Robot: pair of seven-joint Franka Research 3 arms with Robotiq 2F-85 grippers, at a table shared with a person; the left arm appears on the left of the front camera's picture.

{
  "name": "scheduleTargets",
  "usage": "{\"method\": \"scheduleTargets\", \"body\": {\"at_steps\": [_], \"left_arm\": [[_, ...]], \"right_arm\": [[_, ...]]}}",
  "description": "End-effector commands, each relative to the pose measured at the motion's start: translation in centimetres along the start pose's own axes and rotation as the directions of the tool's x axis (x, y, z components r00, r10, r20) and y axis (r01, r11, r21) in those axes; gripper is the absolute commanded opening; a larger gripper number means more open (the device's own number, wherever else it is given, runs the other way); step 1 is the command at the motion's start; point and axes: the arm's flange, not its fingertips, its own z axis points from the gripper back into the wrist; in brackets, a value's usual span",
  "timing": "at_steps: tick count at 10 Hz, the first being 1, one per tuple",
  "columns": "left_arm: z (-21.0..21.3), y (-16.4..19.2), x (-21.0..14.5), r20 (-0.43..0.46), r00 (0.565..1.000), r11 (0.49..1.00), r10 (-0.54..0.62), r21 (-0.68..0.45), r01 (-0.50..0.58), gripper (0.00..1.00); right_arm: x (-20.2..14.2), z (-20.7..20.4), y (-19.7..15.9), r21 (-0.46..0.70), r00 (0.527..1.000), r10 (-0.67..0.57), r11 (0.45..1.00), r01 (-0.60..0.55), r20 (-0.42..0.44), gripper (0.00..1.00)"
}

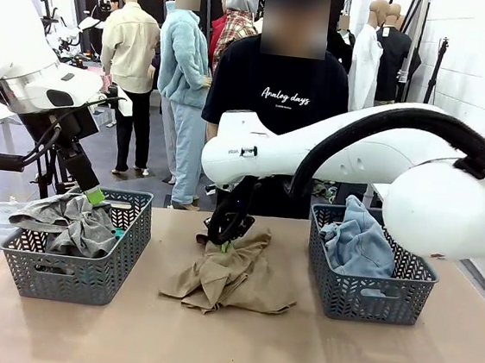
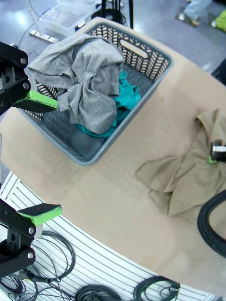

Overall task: Sort the tops and bottoms.
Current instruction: Lift clothes from the center of the table with your right hand.

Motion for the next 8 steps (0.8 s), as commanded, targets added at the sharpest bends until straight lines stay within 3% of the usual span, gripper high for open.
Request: {"method": "scheduleTargets", "body": {"at_steps": [1,8], "left_arm": [[0.1,0.0,-0.2,-0.002,1.0,1.0,-0.017,-0.003,0.017,1.0],[0.1,0.0,-0.2,-0.002,1.0,1.0,-0.017,-0.003,0.017,1.0]], "right_arm": [[-3.3,1.3,0.1,0.045,1.0,-0.029,0.999,0.029,0.007,0.0],[-13.5,17.3,4.4,-0.184,0.96,0.003,0.982,0.05,0.279,0.0]]}}
